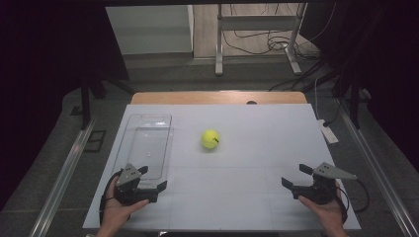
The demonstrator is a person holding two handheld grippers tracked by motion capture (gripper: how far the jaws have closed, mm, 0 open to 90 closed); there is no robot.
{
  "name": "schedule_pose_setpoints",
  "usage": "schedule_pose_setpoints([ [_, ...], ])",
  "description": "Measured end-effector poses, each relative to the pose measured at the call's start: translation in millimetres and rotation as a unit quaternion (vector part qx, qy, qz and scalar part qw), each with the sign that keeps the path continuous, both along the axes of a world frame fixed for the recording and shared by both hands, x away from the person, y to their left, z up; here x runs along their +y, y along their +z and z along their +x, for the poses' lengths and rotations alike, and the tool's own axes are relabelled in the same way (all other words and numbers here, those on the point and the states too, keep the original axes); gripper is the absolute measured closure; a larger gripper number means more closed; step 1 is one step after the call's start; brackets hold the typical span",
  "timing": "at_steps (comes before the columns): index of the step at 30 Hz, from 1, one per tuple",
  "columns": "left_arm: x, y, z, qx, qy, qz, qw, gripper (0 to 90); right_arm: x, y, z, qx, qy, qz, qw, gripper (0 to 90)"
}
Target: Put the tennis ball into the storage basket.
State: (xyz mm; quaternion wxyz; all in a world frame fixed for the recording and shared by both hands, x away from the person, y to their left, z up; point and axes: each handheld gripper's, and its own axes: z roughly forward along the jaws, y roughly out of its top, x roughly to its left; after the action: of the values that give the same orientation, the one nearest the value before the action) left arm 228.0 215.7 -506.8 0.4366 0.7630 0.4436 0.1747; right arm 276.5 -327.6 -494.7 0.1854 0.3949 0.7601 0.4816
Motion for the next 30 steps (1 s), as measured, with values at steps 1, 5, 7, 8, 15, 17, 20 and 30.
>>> schedule_pose_setpoints([
  [1, -0.6, 0.2, 0.0, -0.001, -0.001, 0.000, 1.0000, 10.6, -0.7, -0.4, -0.2, 0.001, 0.001, 0.000, 1.0000, 9.7],
  [5, -1.5, 0.4, -0.9, -0.002, -0.004, 0.003, 1.0000, 10.4, -2.4, -0.8, -1.6, 0.003, -0.003, 0.003, 1.0000, 10.0],
  [7, -1.1, 0.0, -0.6, -0.001, -0.003, 0.001, 1.0000, 10.4, -2.7, -1.0, -1.9, 0.003, -0.003, 0.005, 1.0000, 10.0],
  [8, -0.9, -0.2, -0.3, -0.001, -0.003, 0.000, 1.0000, 10.4, -2.9, -1.1, -2.1, 0.003, -0.003, 0.005, 1.0000, 10.0],
  [15, -0.2, -0.5, -1.2, -0.002, -0.002, 0.003, 1.0000, 10.4, -0.3, -0.2, -3.3, 0.002, 0.001, 0.000, 1.0000, 10.5],
  [17, 0.0, 0.0, -2.3, -0.004, -0.002, 0.004, 1.0000, 10.4, 0.7, 0.2, -3.4, 0.001, 0.003, -0.001, 1.0000, 10.5],
  [20, 1.0, 0.2, -3.9, -0.003, 0.002, 0.003, 1.0000, 10.4, 1.6, 0.9, -3.4, 0.001, 0.005, -0.001, 1.0000, 10.6],
  [30, -1.3, 1.2, -2.7, -0.002, 0.001, 0.004, 1.0000, 10.2, 1.3, 1.1, -3.9, 0.000, 0.004, -0.003, 1.0000, 10.6],
])
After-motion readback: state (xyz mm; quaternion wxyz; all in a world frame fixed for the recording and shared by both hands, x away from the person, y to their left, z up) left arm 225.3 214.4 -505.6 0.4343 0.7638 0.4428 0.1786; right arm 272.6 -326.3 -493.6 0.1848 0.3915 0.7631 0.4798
